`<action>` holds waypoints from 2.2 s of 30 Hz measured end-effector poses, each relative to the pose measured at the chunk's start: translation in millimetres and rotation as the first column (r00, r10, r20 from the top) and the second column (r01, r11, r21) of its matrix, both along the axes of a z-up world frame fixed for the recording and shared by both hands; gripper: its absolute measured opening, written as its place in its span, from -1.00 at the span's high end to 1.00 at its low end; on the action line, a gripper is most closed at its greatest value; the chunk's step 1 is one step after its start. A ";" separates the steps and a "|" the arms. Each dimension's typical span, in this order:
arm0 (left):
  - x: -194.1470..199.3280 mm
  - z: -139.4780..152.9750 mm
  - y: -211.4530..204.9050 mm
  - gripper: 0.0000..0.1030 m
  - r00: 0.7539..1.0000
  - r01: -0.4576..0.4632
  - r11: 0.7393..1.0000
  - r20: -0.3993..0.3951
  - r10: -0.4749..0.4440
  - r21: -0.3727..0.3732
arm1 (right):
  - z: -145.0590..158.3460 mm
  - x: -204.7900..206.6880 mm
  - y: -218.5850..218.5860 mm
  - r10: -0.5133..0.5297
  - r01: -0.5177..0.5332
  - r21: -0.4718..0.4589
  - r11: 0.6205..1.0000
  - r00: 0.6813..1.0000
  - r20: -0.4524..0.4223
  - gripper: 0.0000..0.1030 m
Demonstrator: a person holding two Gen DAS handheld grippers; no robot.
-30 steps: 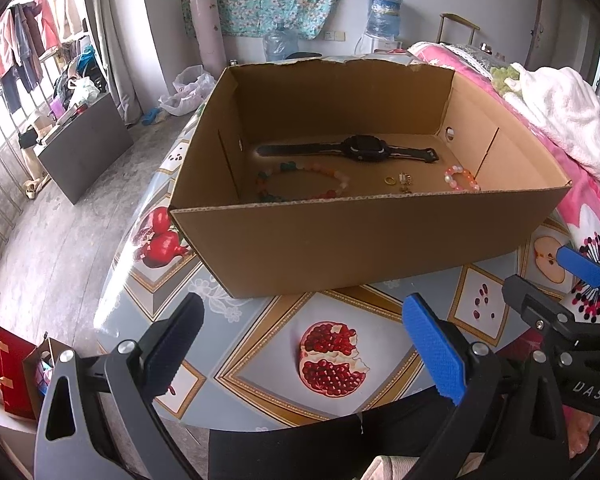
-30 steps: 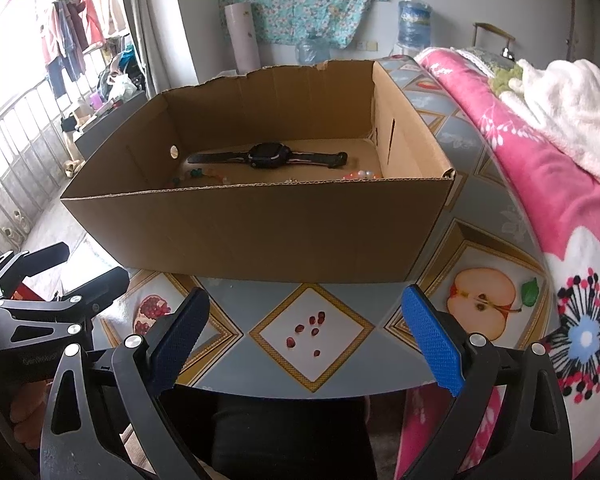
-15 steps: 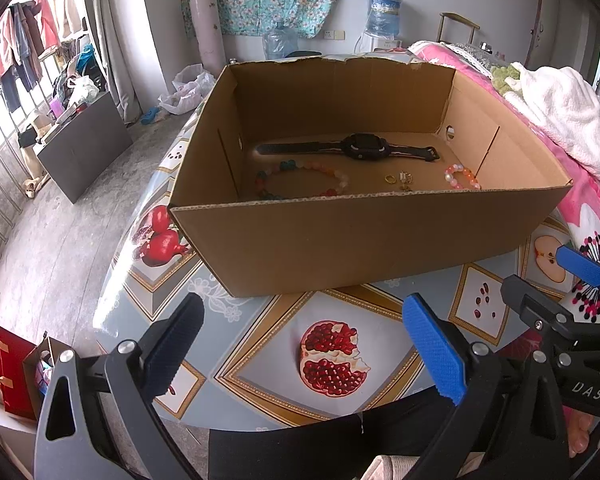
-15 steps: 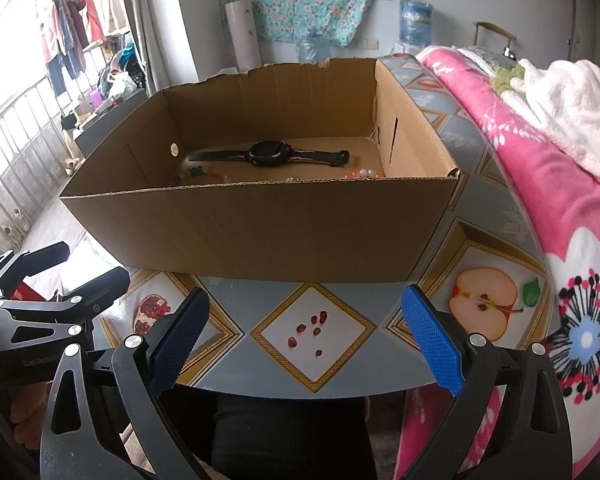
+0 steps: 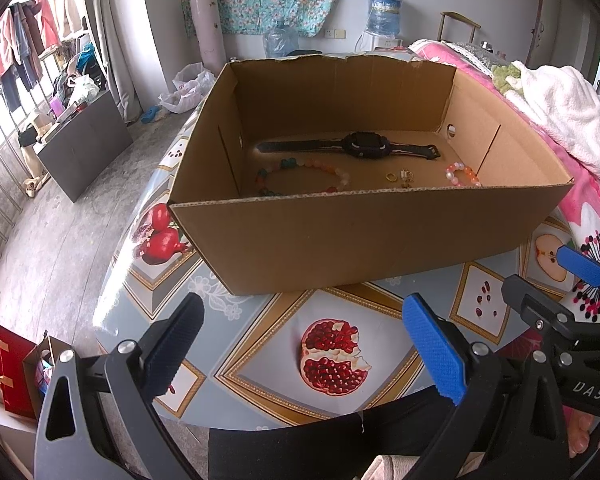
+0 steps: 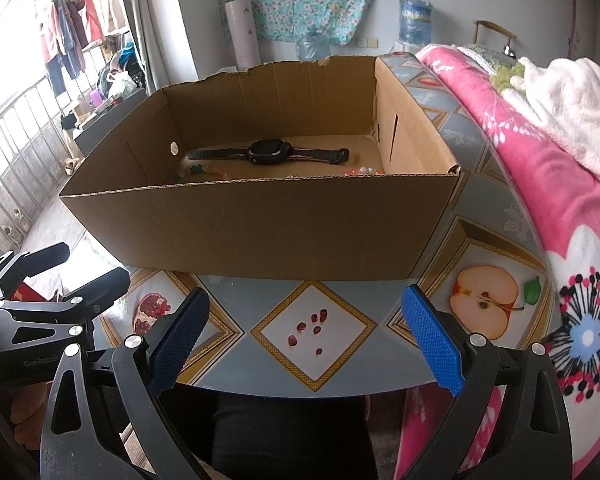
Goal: Organize jewelry
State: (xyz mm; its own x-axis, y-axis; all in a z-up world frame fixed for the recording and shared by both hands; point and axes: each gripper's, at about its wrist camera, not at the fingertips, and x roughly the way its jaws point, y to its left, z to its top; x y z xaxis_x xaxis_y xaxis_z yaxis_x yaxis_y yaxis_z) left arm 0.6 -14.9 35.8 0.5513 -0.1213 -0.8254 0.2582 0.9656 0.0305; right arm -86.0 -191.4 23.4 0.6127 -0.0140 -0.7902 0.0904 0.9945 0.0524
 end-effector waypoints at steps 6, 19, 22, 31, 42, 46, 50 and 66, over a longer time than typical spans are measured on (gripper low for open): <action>0.0 -1.4 0.3 -0.89 1.000 -0.001 1.000 -0.002 0.001 0.001 | -1.7 -0.6 -0.2 0.001 -0.001 0.002 1.000 1.000 -0.002 -0.80; 0.0 -1.9 0.3 -0.89 1.000 -0.001 1.000 -0.003 0.001 0.002 | -4.1 -2.1 -0.8 0.001 -0.001 0.004 1.000 1.000 -0.006 -0.80; 0.1 -1.7 0.2 -0.89 1.000 0.000 1.000 -0.002 0.000 0.002 | -4.1 -2.2 -0.8 0.000 0.000 0.005 1.000 1.000 -0.007 -0.80; -0.3 -2.2 1.0 -0.89 1.000 0.000 1.000 -0.003 0.000 0.003 | -5.2 -1.4 -2.2 0.003 -0.003 0.005 1.000 1.000 -0.009 -0.80; -0.5 -1.9 1.3 -0.89 1.000 0.000 1.000 -0.004 0.000 0.002 | -5.5 -1.2 -2.4 0.003 -0.003 0.006 1.000 1.000 -0.010 -0.80; -0.3 -1.7 1.0 -0.89 1.000 0.000 1.000 -0.004 0.000 0.003 | -7.2 -1.2 -1.5 0.005 -0.005 0.006 1.000 1.000 -0.012 -0.80; -0.1 -1.4 0.8 -0.89 1.000 0.000 1.000 -0.004 0.000 0.003 | -7.4 -1.2 -0.7 0.009 -0.009 0.004 1.000 1.000 -0.012 -0.80; 0.0 -1.2 1.3 -0.90 1.000 0.000 1.000 -0.005 0.000 0.002 | -5.0 -1.4 0.9 0.016 -0.016 0.004 1.000 1.000 -0.014 -0.80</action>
State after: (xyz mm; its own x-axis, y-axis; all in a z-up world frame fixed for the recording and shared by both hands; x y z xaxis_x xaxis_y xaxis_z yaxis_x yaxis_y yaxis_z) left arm 0.6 -13.6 34.6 0.5473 -0.1195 -0.8284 0.2586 0.9655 0.0316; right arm -87.3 -190.5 18.5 0.6020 -0.0014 -0.7985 0.0752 0.9957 0.0549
